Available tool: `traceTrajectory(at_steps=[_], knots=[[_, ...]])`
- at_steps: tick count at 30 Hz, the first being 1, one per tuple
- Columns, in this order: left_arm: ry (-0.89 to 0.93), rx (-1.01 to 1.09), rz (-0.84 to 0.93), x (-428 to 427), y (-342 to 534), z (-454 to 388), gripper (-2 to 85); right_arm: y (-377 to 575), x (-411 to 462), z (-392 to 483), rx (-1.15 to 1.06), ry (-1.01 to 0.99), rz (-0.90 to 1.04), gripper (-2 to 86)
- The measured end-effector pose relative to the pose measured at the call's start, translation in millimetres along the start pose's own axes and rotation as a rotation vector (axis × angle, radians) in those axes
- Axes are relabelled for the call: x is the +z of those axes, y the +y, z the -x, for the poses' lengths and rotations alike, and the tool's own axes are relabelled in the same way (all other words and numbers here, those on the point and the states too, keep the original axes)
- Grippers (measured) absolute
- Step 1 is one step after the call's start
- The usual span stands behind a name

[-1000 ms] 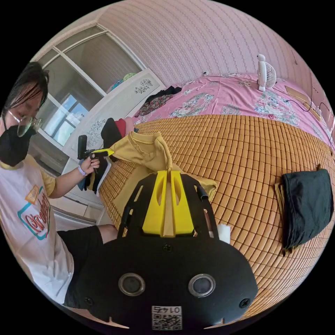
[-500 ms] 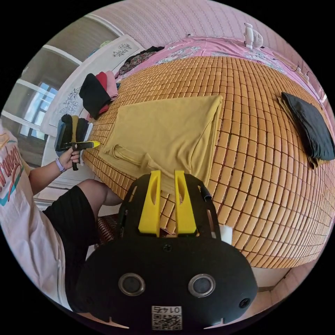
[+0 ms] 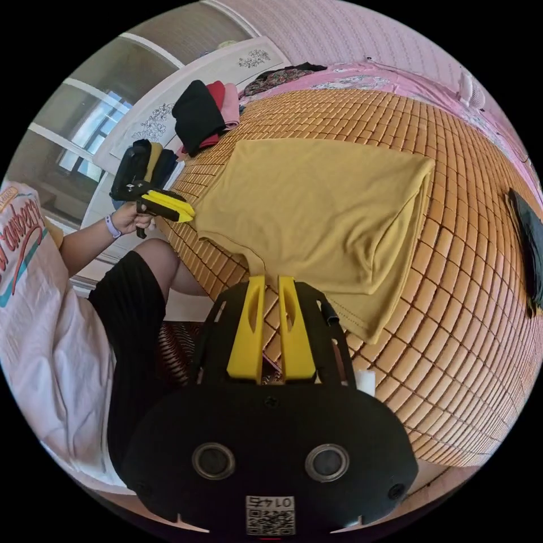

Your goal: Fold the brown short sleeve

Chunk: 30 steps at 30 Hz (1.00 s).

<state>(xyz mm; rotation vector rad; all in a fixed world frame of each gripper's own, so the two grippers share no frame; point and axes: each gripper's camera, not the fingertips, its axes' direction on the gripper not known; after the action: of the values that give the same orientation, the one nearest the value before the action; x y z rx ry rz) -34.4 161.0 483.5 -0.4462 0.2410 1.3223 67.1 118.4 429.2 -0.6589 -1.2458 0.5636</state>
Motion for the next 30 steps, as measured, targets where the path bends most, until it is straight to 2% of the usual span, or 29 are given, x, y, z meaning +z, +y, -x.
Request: traceTrajectory(at_steps=[5, 6, 8, 11, 13, 19, 23, 26, 28, 30], knots=[[-0.336, -0.231, -0.154, 2.1, 44.3, 10.5, 10.1, 28.0, -26.0, -4.0, 0.288, 0.376, -0.215, 7.3], [-0.410, -0.269, -0.233, 1.0, 53.2, 9.4, 10.8, 28.5, -24.6, -5.5, 0.319, 0.394, -0.215, 7.2], [-0.468, -0.309, -0.282, 7.3, 61.3, 10.0, 10.6, 25.6, -6.7, -16.0, 0.415, 0.339, -0.118, 4.7], [-0.430, -0.389, -0.175, 33.4, 63.9, 16.8, 5.6, 25.2, -9.6, -3.5, 0.448, 0.361, -0.139, 1.4], [-0.472, -0.346, -0.132, 44.5, 68.9, 9.5, 0.8, 25.6, -9.3, 4.2, 0.458, 0.295, -0.121, 0.7], [-0.366, -0.485, -0.119, 48.5, 102.1, 14.7, -0.4, 49.1, -26.4, 52.3, 0.474, 0.267, -0.160, 0.0], [-0.358, -0.622, -0.261, 32.5, 152.3, 14.5, 2.9, 64.5, -32.4, 71.0, 0.537, 0.187, -0.174, -0.1], [-0.275, -0.669, -0.370, 30.2, 185.2, 10.9, 4.4, 65.3, -39.7, 82.5, 0.577, 0.232, -0.240, -0.1], [-0.241, -0.634, -0.419, 33.7, 191.6, 0.2, 4.1, 58.5, -40.1, 90.9, 0.570, 0.275, -0.265, -0.1], [-0.207, -0.514, -0.437, 46.3, 180.4, -21.1, 2.6, 44.6, -36.6, 103.3, 0.539, 0.346, -0.265, -0.1]])
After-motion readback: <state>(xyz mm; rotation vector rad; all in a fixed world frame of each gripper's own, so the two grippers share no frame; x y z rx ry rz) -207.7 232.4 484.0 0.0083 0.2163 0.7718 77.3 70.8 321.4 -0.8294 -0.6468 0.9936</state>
